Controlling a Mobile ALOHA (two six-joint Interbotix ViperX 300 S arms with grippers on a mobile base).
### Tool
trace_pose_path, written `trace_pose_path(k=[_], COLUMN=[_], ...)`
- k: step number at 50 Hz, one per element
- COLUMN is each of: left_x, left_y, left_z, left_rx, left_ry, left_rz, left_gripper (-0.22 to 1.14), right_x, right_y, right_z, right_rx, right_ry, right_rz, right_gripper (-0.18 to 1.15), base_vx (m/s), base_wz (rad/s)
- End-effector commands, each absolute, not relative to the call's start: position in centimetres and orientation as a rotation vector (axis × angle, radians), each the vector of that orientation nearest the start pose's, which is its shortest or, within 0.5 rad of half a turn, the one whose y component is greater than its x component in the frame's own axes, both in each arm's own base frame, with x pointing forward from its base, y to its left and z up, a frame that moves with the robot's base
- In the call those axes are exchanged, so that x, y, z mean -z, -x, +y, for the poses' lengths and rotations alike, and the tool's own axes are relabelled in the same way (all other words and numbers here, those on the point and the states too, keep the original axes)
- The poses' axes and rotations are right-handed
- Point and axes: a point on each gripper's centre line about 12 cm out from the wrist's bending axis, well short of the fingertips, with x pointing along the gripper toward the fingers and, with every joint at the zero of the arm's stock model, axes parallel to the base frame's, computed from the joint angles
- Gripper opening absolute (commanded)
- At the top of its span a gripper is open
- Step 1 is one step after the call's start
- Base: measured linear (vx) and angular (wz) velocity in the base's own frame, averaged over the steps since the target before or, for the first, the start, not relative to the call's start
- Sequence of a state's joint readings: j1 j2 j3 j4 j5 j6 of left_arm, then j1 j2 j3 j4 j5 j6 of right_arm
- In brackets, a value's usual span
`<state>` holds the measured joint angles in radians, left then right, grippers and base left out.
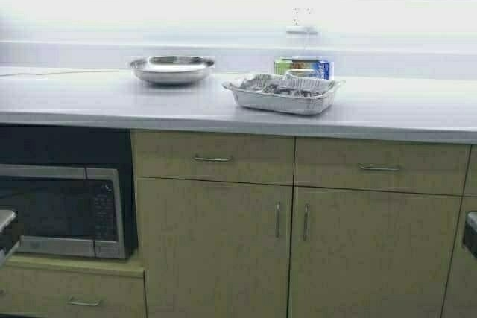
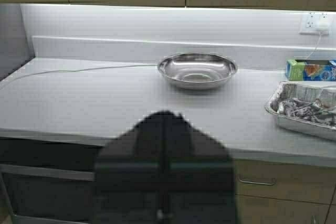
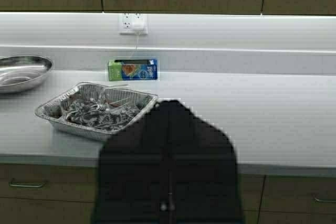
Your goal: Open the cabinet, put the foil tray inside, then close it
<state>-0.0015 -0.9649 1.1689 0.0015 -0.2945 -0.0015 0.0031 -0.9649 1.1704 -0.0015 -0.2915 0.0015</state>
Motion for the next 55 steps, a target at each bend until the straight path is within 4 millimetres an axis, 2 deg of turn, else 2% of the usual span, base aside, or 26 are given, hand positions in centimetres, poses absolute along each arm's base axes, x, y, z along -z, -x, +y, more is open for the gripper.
trace_pose_path(k=[1,5,12,31,55], left_x=[-29.9,-29.9,-29.4,-29.9,-28.2], left_y=[-20.0,-20.1,-20.1,-20.1,-19.8], left_z=[-0.1,-0.1,-0.1,0.0,0.0], left_rx=[0.006,0.008,0.008,0.004,0.004], left_ry=[-0.019,-0.024,-0.022,-0.009,0.024], left_rz=[-0.095,-0.097,-0.086,-0.112,-0.070], left_gripper=[-0.02,0.08,0.03,0.03,0.03], right_x=[-29.3,-29.1,-29.0,-28.8,-28.2], right_y=[-20.0,-20.1,-20.3,-20.5,-20.9], right_z=[0.1,0.1,0.1,0.6,1.1], right_rx=[-0.006,-0.006,-0.008,-0.029,-0.059], right_ry=[-0.012,-0.017,-0.025,-0.025,0.019], right_rz=[-0.075,-0.066,-0.057,-0.046,-0.017], right_gripper=[0.02,0.10,0.06,0.06,0.06], base_vx=[0.01,0.02,0.04,0.19,0.36], base_wz=[0.02,0.03,0.03,-0.01,-0.16])
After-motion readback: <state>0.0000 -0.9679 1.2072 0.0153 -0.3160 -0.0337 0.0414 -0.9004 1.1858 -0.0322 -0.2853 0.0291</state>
